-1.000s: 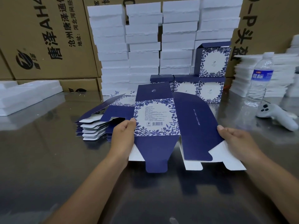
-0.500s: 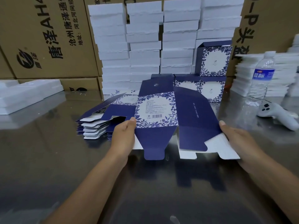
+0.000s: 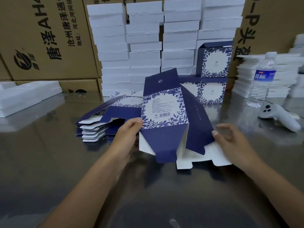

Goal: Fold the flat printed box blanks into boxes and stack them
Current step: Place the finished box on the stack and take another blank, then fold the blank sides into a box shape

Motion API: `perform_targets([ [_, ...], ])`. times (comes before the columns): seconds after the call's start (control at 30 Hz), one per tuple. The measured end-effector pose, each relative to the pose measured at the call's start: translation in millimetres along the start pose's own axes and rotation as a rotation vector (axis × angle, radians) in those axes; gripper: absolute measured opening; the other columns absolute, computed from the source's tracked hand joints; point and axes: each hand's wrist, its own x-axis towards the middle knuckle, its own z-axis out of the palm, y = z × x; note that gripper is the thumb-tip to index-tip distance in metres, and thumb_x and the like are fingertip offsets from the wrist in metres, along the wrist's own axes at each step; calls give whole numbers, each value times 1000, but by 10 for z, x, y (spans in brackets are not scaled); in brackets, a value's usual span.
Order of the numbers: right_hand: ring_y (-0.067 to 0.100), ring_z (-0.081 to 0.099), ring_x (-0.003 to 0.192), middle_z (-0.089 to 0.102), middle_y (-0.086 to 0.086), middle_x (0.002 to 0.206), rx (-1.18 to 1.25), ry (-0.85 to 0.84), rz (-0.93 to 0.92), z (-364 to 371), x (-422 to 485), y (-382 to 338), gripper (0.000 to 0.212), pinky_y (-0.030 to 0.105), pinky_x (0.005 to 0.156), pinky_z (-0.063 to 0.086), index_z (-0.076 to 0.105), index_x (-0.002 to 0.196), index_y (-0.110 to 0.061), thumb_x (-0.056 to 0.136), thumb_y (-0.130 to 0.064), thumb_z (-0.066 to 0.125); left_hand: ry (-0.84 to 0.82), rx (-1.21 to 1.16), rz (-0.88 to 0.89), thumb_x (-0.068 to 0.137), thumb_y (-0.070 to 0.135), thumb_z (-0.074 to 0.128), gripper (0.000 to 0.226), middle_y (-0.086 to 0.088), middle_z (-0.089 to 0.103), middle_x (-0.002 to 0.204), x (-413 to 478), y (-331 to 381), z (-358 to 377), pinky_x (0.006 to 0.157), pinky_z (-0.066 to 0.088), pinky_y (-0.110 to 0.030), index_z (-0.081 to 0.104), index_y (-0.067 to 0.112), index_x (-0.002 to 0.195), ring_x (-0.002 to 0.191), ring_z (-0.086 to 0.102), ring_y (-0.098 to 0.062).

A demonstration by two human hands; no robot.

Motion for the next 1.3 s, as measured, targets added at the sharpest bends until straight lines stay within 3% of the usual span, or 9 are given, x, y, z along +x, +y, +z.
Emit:
perform_targets([
  [0.13,32,63,89,67,23,96,-66,-117,-106,46,-40,0,13,33,76,48,60,104,-22,95,-25,51,-81,-24,7,98,30,47,23,0,71,80,-24,0,24,89,50,-46,65,16,96,78,65,-21],
  [0.3,2,48,58,56,1,77,-148,-254,-151,56,-64,17,67,18,58,37,59,111,-30,60,-71,49,-155,102,49,101,20,38,30,-4,72,85,-38,-3,63,70,59,-34,67,17,105,61,62,-12],
  [0.53,-2,50,99,35,-29,121,-197,-308,-287,133,-130,24,106,13,68,45,15,137,-56,50,-67,76,-229,294,35,102,26,40,21,19,70,70,-69,-102,158,64,57,-19,60,29,102,65,68,0],
  [0.63,3,55,91,45,-17,122,-195,-201,-345,192,-141,-1,91,16,70,42,22,144,-41,65,-66,61,-269,312,50,101,10,42,28,7,70,106,-80,-116,156,70,56,-22,56,22,122,84,69,-4],
  [0.8,-4,59,89,58,-14,118,-107,-135,-342,174,-134,-47,78,22,78,48,40,140,-28,73,-67,39,-375,388,153,84,-27,41,79,-1,43,146,-94,-124,96,92,48,-38,24,16,149,123,53,-22],
  [0.9,-12,58,83,65,-18,99,-62,-107,-347,168,-138,-50,72,6,68,41,53,128,-22,73,-67,38,-380,368,223,86,-18,53,80,3,44,146,-105,-129,96,94,49,-25,21,18,150,120,56,-15],
  [1.03,-14,56,69,63,-32,71,-22,23,-423,193,-164,-106,25,3,61,38,60,86,-40,74,-58,47,-341,319,257,86,2,65,70,12,56,133,-100,-133,90,79,49,-11,33,25,145,105,63,-2],
  [1.2,-7,61,66,69,-25,73,27,58,-471,226,-204,-155,7,7,66,44,64,74,-45,72,-50,59,-210,408,297,72,34,76,57,2,61,123,-60,-190,66,94,50,-34,50,31,123,109,61,-13],
  [1.3,-9,53,61,67,-13,63,67,48,-472,265,-219,-144,15,19,59,44,66,69,-35,75,-45,58,-150,445,319,66,46,75,57,1,64,113,-43,-195,66,89,51,-25,51,33,116,101,62,-11],
])
